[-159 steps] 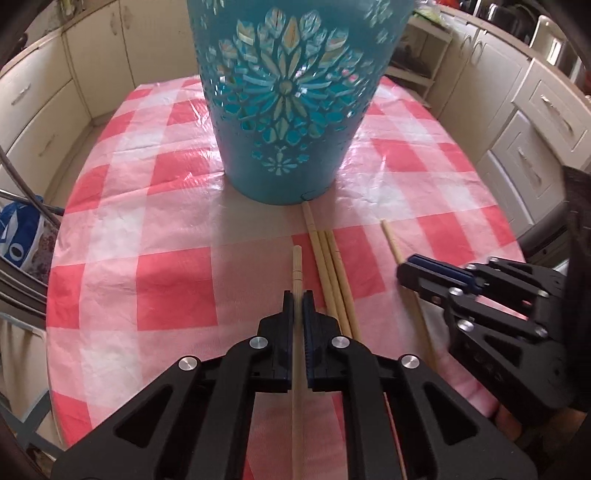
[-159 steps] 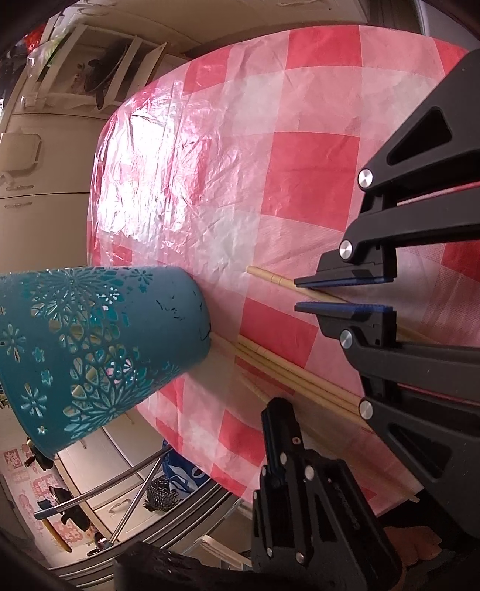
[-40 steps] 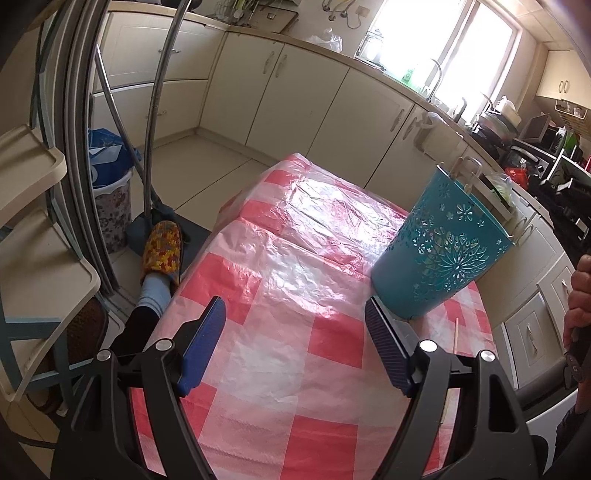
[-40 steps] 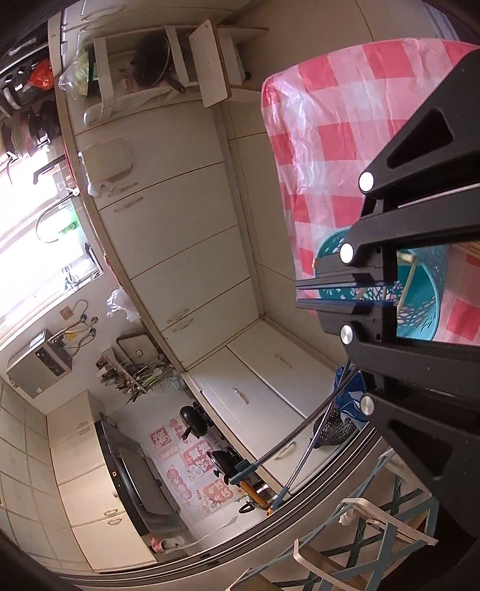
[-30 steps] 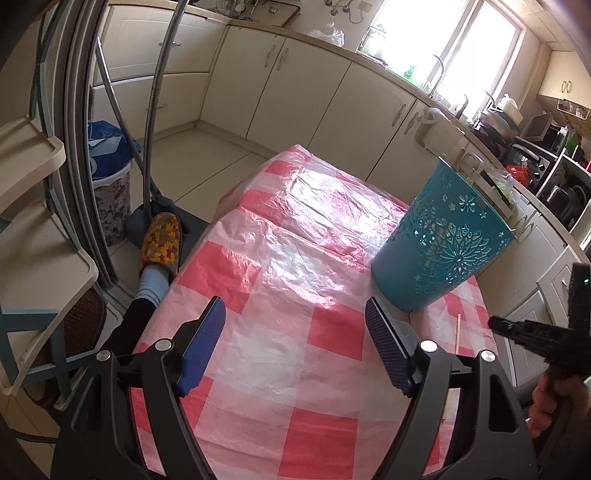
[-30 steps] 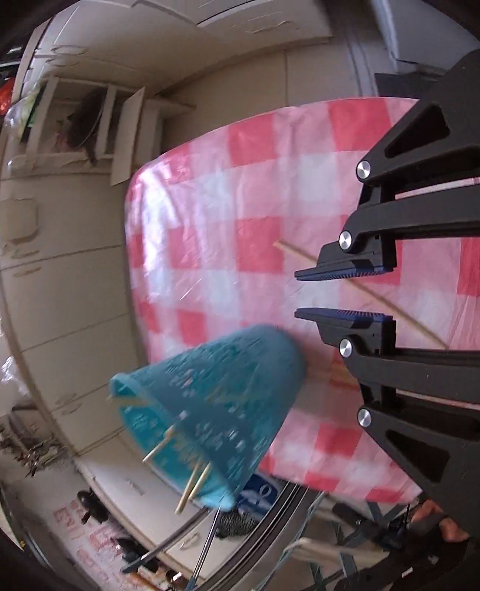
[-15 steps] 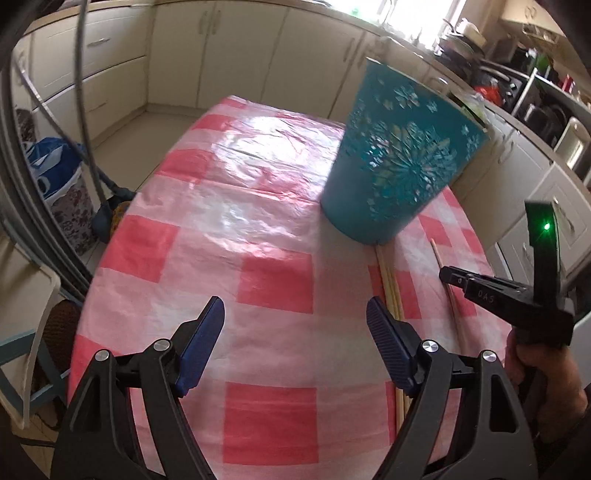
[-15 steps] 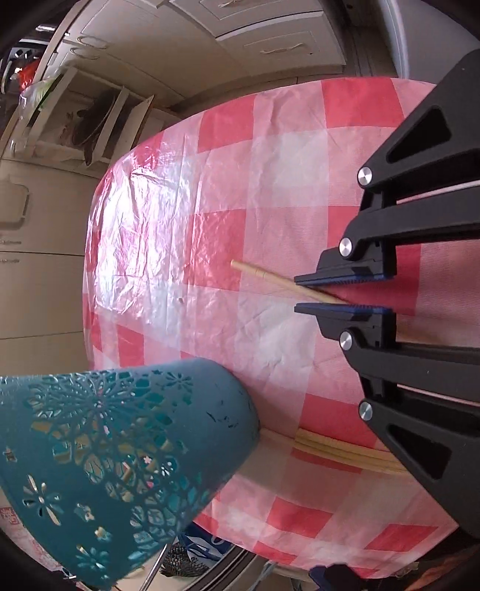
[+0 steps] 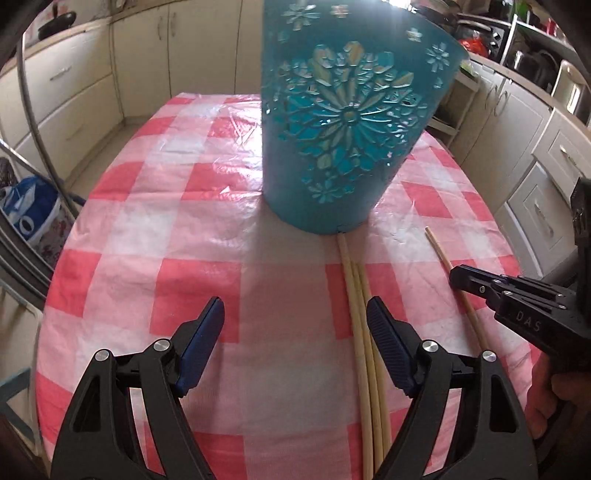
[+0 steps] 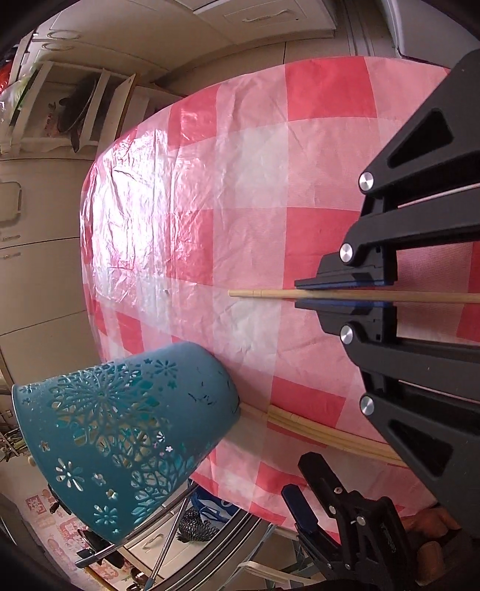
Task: Organize utensils
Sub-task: 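Lower the left gripper to the chopstick bundle and close on one, then raise the chopstick over the teal bin and open the left gripper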
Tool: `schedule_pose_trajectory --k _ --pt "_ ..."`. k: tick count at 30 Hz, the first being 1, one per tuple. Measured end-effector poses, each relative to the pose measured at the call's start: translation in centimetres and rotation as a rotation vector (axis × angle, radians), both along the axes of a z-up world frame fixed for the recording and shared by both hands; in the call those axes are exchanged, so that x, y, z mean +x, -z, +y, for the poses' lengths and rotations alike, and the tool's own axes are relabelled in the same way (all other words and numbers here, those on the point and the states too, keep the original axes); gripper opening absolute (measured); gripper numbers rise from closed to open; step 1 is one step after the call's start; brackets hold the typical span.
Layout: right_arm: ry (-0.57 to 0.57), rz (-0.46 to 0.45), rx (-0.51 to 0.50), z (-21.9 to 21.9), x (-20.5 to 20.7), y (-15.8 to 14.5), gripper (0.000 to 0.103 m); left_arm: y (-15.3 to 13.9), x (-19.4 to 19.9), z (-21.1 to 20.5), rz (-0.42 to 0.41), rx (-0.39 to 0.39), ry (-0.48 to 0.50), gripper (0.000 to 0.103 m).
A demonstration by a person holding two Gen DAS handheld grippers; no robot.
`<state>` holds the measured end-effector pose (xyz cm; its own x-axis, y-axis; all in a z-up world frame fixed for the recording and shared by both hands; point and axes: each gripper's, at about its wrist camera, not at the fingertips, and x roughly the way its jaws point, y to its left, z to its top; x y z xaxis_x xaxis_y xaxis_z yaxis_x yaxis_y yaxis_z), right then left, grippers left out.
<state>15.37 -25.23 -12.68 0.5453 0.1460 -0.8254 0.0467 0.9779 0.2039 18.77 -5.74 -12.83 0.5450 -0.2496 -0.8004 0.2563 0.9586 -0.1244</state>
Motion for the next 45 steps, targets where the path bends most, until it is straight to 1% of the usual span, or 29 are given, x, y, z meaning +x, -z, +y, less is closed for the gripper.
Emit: schedule_pose_trajectory --k 2,5,8,12,16,17,18,19,21,22,23,24,27,29,31,33,37,40,41,42,44,45 --pt "-0.005 0.000 0.005 0.0 -0.3 0.0 0.006 0.2 0.0 -0.6 0.000 0.036 0.005 0.075" --pt "-0.009 0.001 0.012 0.1 -0.3 -0.1 0.006 0.9 0.2 -1.0 0.022 0.067 0.002 0.075" --pt "-0.012 0.001 0.021 0.0 -0.4 -0.1 0.006 1.0 -0.1 -1.2 0.011 0.084 0.006 0.075" --pt "-0.015 0.003 0.039 -0.2 -0.4 -0.1 0.006 0.8 -0.1 -1.0 0.012 0.087 -0.007 0.068" --pt "-0.015 0.005 0.049 -0.5 -0.5 -0.1 0.006 0.7 -0.5 -1.4 -0.002 0.101 0.010 0.062" --pt "-0.015 0.005 0.050 -0.5 -0.5 -0.1 0.006 0.6 -0.6 -1.7 -0.004 0.107 0.021 0.056" --pt "-0.015 0.005 0.052 -0.6 -0.5 -0.1 0.006 0.9 -0.6 -2.2 0.008 0.137 0.036 0.048" --pt "-0.016 0.006 0.052 -0.7 -0.5 -0.1 0.006 1.0 -0.9 -2.6 -0.013 0.156 0.050 0.045" --pt "-0.017 0.007 0.052 -0.7 -0.5 -0.1 0.006 1.2 -1.2 -3.0 -0.013 0.147 0.071 0.028" --pt "-0.017 0.007 0.051 -0.7 -0.5 -0.1 0.006 1.2 -1.3 -3.1 -0.008 0.144 0.081 0.022" --pt "-0.017 0.008 0.050 -0.7 -0.5 -0.1 0.006 1.3 -1.6 -3.1 -0.006 0.143 0.089 0.014" --pt "-0.018 0.009 0.048 -0.7 -0.6 -0.1 0.006 1.4 -2.0 -3.1 -0.002 0.139 0.095 0.009" --pt "-0.020 0.010 0.040 -0.7 -0.7 -0.2 0.006 1.5 -2.6 -2.0 0.053 0.075 0.109 0.008" --pt "-0.022 0.011 0.035 -0.5 -0.6 -0.2 0.006 1.4 -2.1 -1.5 0.089 0.056 0.109 0.008" --pt "-0.023 0.011 0.026 -0.3 -0.5 -0.2 0.006 1.1 -0.9 -1.3 0.098 0.061 0.087 0.009" --pt "-0.026 0.009 0.019 -0.1 -0.5 -0.2 0.006 1.0 0.8 -1.1 0.108 0.077 0.075 0.015" --pt "-0.026 0.007 0.024 -0.2 -0.4 -0.1 0.006 1.1 3.4 -2.0 0.095 0.138 0.071 0.016" --pt "-0.030 0.003 0.014 -0.1 -0.4 -0.1 0.006 1.2 4.9 -2.6 0.090 0.164 0.086 0.016" --pt "-0.033 0.000 0.006 0.0 -0.4 -0.1 0.006 1.1 5.2 -2.8 0.089 0.166 0.091 0.013" --pt "-0.036 -0.001 0.001 0.1 -0.4 -0.1 0.006 1.0 5.3 -2.8 0.094 0.153 0.101 0.007" --pt "-0.042 -0.003 -0.008 0.2 -0.4 -0.1 0.006 0.9 5.0 -2.9 0.103 0.141 0.121 0.005" --pt "-0.043 -0.004 -0.009 0.1 -0.4 -0.1 0.006 0.8 4.8 -2.7 0.117 0.121 0.131 0.005"
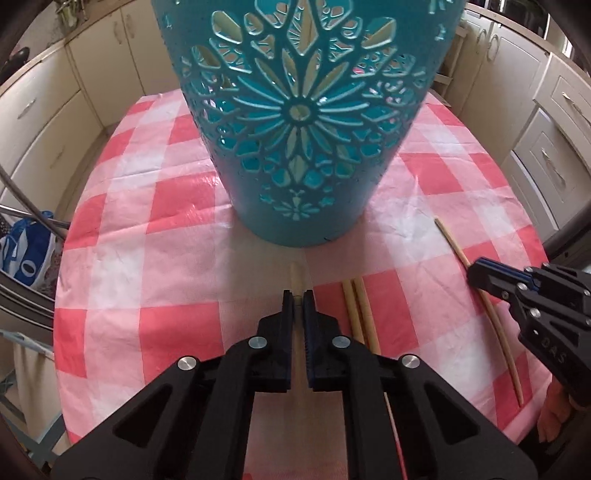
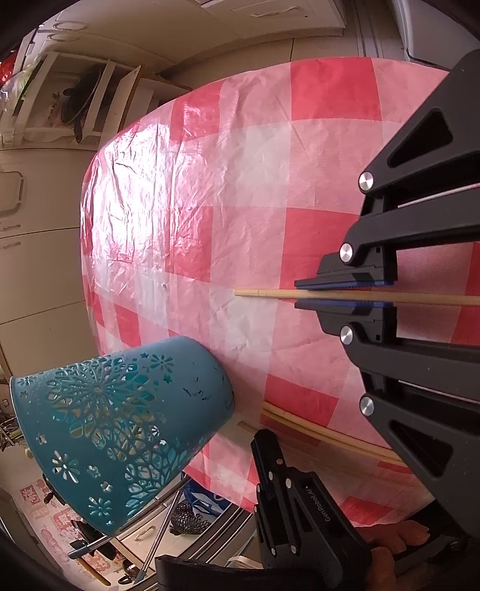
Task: Organize utensils
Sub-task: 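Raise the chopstick over the teal bin and open the left gripper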
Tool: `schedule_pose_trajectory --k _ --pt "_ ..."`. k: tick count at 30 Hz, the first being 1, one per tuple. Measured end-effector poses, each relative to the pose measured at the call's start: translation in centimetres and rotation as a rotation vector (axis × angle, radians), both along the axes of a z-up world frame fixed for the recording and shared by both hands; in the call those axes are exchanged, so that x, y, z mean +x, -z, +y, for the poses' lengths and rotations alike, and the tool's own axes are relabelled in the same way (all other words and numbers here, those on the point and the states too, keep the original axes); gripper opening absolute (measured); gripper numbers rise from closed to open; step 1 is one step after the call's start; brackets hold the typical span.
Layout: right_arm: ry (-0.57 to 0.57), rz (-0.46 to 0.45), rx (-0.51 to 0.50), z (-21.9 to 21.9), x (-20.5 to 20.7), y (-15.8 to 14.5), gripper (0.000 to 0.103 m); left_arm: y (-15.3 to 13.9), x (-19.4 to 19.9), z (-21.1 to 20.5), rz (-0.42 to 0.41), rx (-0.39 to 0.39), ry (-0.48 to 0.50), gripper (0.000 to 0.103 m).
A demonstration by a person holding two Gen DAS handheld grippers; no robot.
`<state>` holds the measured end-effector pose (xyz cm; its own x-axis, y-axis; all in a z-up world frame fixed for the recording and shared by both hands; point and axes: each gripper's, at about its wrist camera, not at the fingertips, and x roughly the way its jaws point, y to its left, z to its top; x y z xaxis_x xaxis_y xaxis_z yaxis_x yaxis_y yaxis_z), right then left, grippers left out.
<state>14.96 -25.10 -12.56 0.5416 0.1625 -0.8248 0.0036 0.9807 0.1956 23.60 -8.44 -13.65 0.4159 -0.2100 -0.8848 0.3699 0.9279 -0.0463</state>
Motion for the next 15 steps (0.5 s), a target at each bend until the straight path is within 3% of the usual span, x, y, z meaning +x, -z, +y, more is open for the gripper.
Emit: schedule_pose_trajectory --k 4,7,11,15 --pt "0.001 0.002 0.003 0.0 0.0 0.0 0.006 -1.8 -2.1 1.7 0.077 -0.163 0.050 0.005" --pt "0.005 0.005 0.004 0.0 0.0 0.0 0.006 -7.0 -3.4 3.7 0.061 -0.331 0.087 0.005" --pt "0.010 0.006 0.005 0.0 0.0 0.0 0.006 -15.5 -2.4 5.9 -0.111 -0.480 0.064 0.005" --pt "0.012 0.003 0.007 0.0 0.0 0.0 0.006 -22.1 -0.9 6.3 -0.418 -0.552 -0.026 0.005"
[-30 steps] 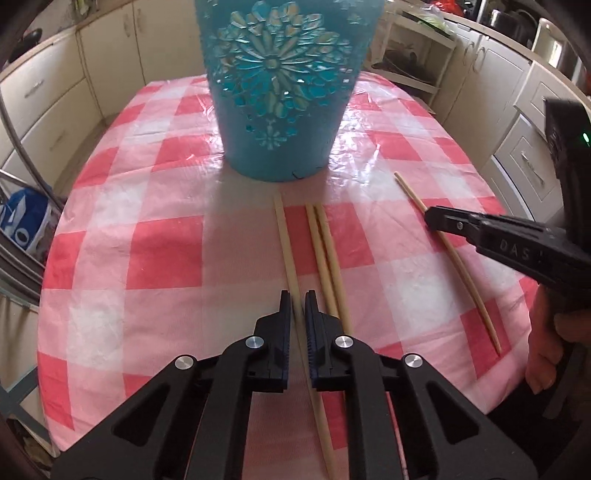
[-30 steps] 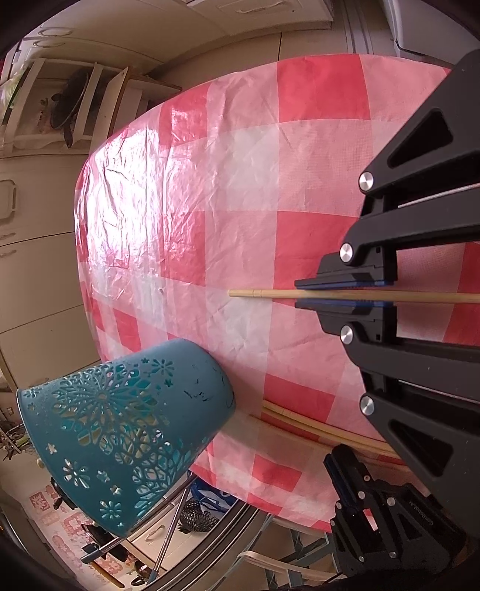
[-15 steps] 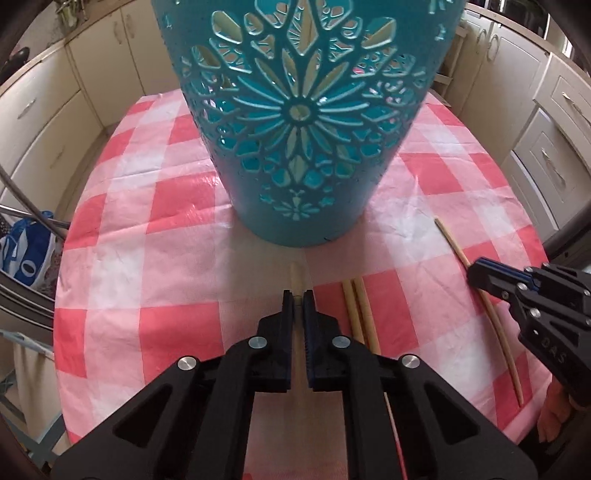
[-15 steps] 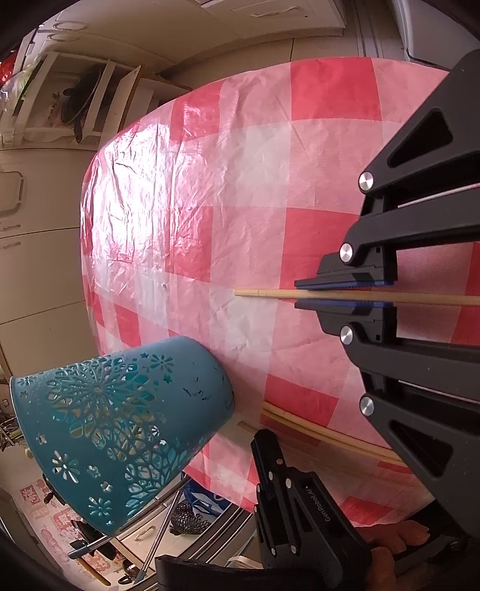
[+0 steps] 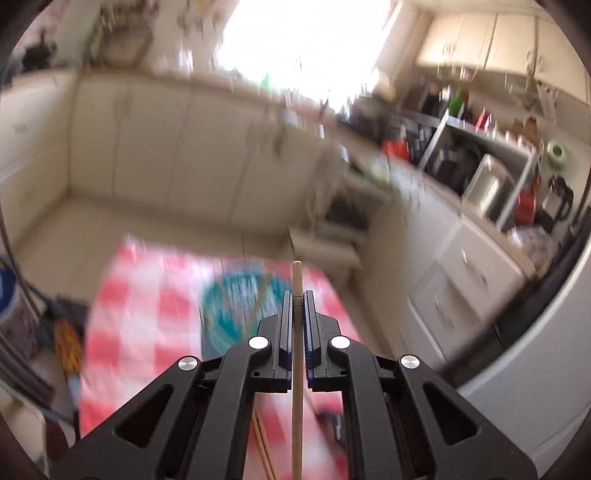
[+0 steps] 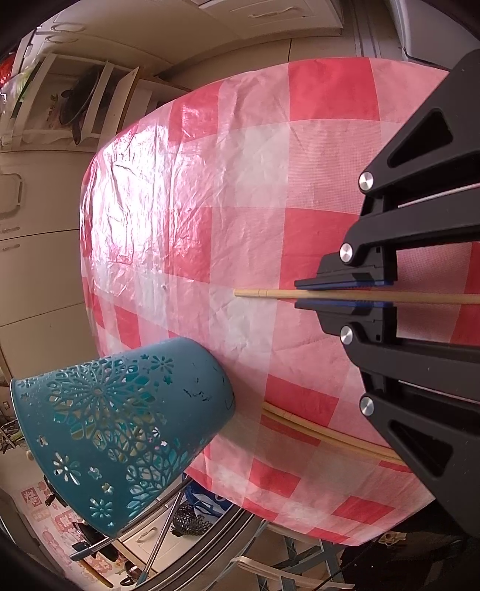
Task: Organize utensils
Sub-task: 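Raise the chopstick over the teal bin and open the left gripper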
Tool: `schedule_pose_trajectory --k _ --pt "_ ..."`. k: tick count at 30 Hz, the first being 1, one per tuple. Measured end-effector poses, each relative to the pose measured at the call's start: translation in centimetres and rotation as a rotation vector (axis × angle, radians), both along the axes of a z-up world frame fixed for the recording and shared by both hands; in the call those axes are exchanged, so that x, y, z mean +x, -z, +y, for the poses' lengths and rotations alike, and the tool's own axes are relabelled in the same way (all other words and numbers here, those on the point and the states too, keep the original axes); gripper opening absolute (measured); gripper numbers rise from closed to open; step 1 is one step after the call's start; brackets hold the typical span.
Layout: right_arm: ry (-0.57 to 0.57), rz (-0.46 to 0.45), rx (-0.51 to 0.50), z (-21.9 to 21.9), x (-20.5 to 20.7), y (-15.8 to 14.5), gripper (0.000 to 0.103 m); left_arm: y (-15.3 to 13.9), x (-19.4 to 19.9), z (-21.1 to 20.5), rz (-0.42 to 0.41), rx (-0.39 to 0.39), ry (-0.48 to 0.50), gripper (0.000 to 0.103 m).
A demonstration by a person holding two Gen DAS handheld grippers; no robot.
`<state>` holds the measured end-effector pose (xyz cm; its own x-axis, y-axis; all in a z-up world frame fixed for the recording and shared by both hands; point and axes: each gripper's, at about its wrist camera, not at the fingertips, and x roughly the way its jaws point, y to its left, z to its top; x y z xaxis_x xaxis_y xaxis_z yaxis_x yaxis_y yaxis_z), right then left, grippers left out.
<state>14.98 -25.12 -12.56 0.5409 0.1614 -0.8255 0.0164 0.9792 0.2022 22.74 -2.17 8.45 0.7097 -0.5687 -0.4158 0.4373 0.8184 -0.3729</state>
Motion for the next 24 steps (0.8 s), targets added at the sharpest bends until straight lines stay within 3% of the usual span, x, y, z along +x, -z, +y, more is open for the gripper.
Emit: schedule_pose_trajectory --k 2,4,8,17,24 --pt "0.001 -0.002 0.003 -0.1 0.0 0.0 0.006 -2.0 0.7 -0.4 -0.136 -0.036 -0.094 0.005" --pt "-0.001 -0.004 0.006 -0.1 -0.1 0.0 0.006 -2.8 1.4 -1.6 -0.258 -0.017 -0.185 0.005" --pt "-0.005 -0.004 0.012 -0.2 -0.1 0.0 0.006 -1.9 3.7 -4.0 -0.343 0.044 -0.306 0.005" --pt "0.001 -0.022 -0.031 -0.1 -0.1 -0.2 0.005 3.8 5.4 -5.2 -0.282 0.097 -0.376 0.005" --pt "0.056 -0.096 0.118 -2.4 -0.6 -1.8 0.005 7.2 5.7 -5.7 -0.184 0.221 -0.299 0.008"
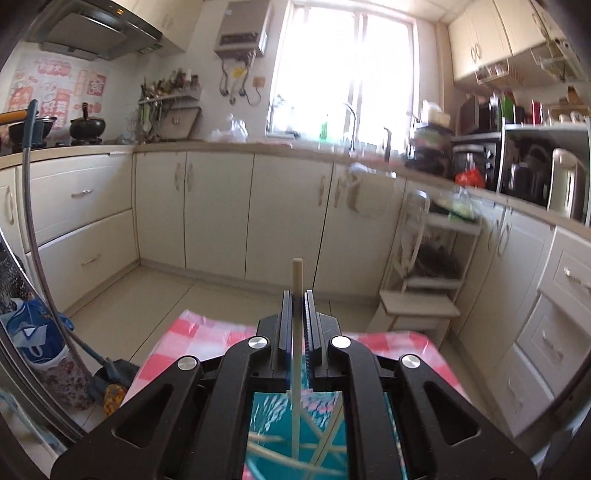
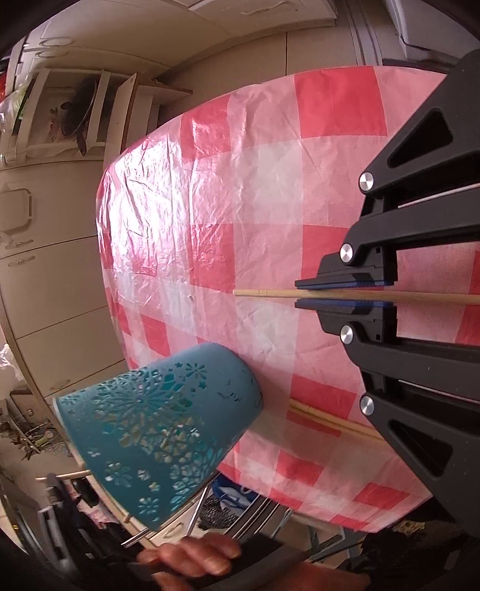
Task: Organize utensils
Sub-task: 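Raise the chopstick over the teal bin and open the left gripper, then carry the wooden chopstick in the right gripper over the teal bin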
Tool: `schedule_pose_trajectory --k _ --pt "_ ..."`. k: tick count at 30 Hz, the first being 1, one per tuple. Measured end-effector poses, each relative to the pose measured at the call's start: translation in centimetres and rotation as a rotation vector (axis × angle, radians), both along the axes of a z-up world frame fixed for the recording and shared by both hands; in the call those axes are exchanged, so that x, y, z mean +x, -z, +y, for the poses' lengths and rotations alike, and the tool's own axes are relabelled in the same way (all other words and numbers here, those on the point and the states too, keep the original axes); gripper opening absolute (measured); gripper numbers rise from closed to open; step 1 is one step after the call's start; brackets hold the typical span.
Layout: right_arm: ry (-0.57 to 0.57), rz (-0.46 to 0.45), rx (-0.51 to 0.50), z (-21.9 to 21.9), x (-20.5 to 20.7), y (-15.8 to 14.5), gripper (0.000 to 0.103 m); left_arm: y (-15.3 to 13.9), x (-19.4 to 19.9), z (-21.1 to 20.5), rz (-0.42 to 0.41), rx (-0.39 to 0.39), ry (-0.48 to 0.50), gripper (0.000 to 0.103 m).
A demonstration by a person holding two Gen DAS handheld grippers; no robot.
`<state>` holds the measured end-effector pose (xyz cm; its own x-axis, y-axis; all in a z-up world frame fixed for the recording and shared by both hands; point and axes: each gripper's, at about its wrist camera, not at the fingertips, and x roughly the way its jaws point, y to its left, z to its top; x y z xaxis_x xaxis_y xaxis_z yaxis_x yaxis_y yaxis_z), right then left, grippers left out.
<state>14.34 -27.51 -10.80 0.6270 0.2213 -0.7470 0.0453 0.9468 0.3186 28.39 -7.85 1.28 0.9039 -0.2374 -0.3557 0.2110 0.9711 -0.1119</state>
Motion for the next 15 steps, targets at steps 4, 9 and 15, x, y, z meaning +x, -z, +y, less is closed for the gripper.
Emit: schedule_pose_trajectory --k 4,9,15 --pt "-0.018 -0.126 0.124 -0.9 -0.9 -2.2 0.005 0.6 -1.2 1.4 0.051 0.016 0.001 0.046" --pt "-0.067 -0.292 0.231 -0.8 -2.4 -5.6 0.005 -0.9 -4.7 5.5 0.031 -0.048 -0.022 0.059" --pt "-0.071 -0.441 0.353 0.0 -1.4 -10.8 0.005 -1.6 -8.8 10.4 0.033 -0.134 -0.055 0.068"
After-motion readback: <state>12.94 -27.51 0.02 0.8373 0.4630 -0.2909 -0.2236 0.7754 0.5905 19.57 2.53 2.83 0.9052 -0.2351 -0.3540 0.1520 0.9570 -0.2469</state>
